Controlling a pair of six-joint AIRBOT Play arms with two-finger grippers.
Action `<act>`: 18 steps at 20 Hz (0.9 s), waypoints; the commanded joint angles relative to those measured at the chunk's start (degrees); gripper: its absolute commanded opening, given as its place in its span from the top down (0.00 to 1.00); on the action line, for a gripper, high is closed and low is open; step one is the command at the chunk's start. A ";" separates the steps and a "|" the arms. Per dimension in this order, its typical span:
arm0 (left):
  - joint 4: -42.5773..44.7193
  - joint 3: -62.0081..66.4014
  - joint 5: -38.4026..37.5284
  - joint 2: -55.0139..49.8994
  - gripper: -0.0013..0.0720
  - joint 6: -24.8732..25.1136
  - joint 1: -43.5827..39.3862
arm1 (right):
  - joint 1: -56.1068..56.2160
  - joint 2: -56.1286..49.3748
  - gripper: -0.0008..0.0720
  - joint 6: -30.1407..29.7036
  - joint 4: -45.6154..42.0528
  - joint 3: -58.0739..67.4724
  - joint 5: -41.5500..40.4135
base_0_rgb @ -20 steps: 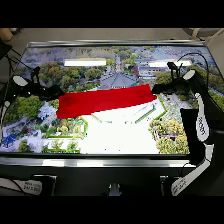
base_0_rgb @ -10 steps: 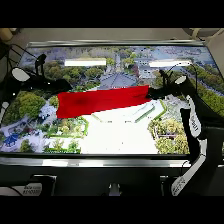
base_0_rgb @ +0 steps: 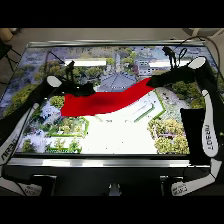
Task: Fold the shirts.
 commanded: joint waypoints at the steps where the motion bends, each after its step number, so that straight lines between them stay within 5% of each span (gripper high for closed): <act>1: -14.64 0.04 3.80 -6.21 0.95 0.26 -5.03 | 2.73 9.35 0.96 -0.85 -3.93 0.04 5.16; 9: -32.68 0.83 6.69 -14.53 0.95 11.02 -19.56 | 7.15 19.67 0.96 0.66 -6.25 0.04 8.98; 12: -33.14 3.30 5.33 -15.08 0.95 17.00 -17.57 | 7.15 20.68 0.96 0.70 -6.82 0.04 8.57; 14: -28.15 3.34 4.57 -11.17 0.96 18.56 -12.72 | 7.17 19.54 0.96 0.66 -6.58 0.04 7.15; 18: -1.88 3.32 2.25 2.78 0.96 6.27 1.42 | 8.94 14.38 0.96 0.07 -1.99 0.04 -0.42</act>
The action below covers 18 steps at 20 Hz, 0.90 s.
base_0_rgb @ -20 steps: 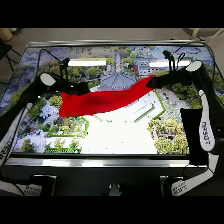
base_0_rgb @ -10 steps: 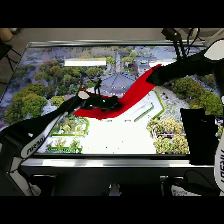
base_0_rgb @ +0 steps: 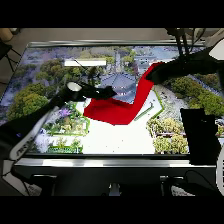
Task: Fold the shirts.
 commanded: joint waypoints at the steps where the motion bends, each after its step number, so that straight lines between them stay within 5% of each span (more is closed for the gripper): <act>1: 22.43 0.26 -3.32 11.89 0.96 -9.14 12.02 | 3.23 -4.48 0.96 -1.18 3.15 0.02 -7.06; 4: 32.83 0.26 -6.03 23.69 0.96 -13.75 22.88 | 12.98 -11.47 0.96 -1.33 3.15 0.02 -13.05; 9: 33.73 0.26 -10.19 38.64 0.95 -14.19 33.51 | 27.45 -26.01 0.95 2.23 4.46 0.02 -21.44; 10: 33.73 0.26 -10.19 40.30 0.95 -14.19 33.97 | 28.87 -28.44 0.59 3.67 4.50 0.02 -22.97; 11: 33.73 0.26 -10.19 41.29 0.95 -14.19 33.97 | 29.18 -29.88 0.01 5.38 4.68 0.02 -23.50; 18: 33.70 -2.38 -12.74 41.75 0.95 -12.46 33.81 | 11.32 -19.98 0.07 8.85 -9.64 0.02 -7.21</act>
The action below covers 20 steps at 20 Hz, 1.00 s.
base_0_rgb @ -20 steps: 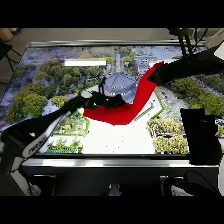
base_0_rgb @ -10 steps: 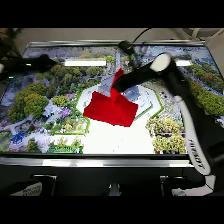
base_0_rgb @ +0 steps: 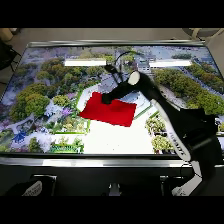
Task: Fold the shirts.
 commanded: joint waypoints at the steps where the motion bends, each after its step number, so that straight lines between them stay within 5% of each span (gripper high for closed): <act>1: 0.28 -2.03 -0.85 0.66 0.95 1.20 0.37 | -11.43 5.20 0.07 1.11 -11.34 -0.09 12.37; 4: 0.28 -3.72 -0.85 0.66 0.95 1.22 0.07 | -21.42 5.68 0.10 1.90 -13.33 -6.23 20.13; 9: 0.24 -4.09 -0.85 0.66 0.95 2.45 -2.19 | -22.01 4.59 0.13 -2.40 13.60 -26.51 4.87; 14: 0.24 -4.09 -0.85 0.66 0.95 2.45 -4.48 | -16.48 0.20 0.17 -3.21 19.39 -27.69 1.86; 15: 0.24 -4.09 -0.85 0.66 0.95 2.45 -4.70 | -15.91 0.24 0.43 -3.43 19.71 -27.56 1.62; 16: 0.24 -4.09 -0.87 0.66 0.95 2.43 -4.70 | -15.93 0.39 0.88 -3.67 20.94 -27.19 2.21; 17: 0.24 -4.09 -0.85 0.66 0.95 2.43 -4.66 | -16.83 0.94 0.96 -6.47 23.19 -26.56 3.43; 20: 0.24 -4.09 -0.87 0.66 0.95 2.45 -4.68 | -22.60 4.94 0.96 -12.44 25.59 -20.65 11.02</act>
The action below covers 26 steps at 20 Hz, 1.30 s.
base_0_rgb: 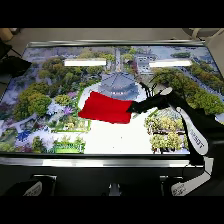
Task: Fold the shirts.
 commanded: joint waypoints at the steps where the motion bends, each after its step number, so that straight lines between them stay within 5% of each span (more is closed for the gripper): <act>1: 0.00 -0.02 0.02 0.04 0.95 0.04 -0.20 | -6.23 4.37 0.96 -4.15 2.75 6.21 7.58; 6: 0.02 -0.02 0.04 0.04 0.95 0.07 -0.20 | -23.26 13.92 0.96 4.00 -7.23 14.93 18.23; 14: 0.02 -0.02 -0.07 0.04 0.95 0.09 -0.20 | -48.92 20.00 0.96 6.27 -12.11 15.34 24.22; 22: 0.02 -0.02 -0.68 0.04 0.95 1.88 -0.20 | -57.64 20.11 0.96 4.76 -11.69 15.43 19.41; 26: 0.00 -0.02 -0.61 0.04 0.95 2.69 -0.20 | -57.35 20.09 0.96 4.81 -0.96 15.45 9.31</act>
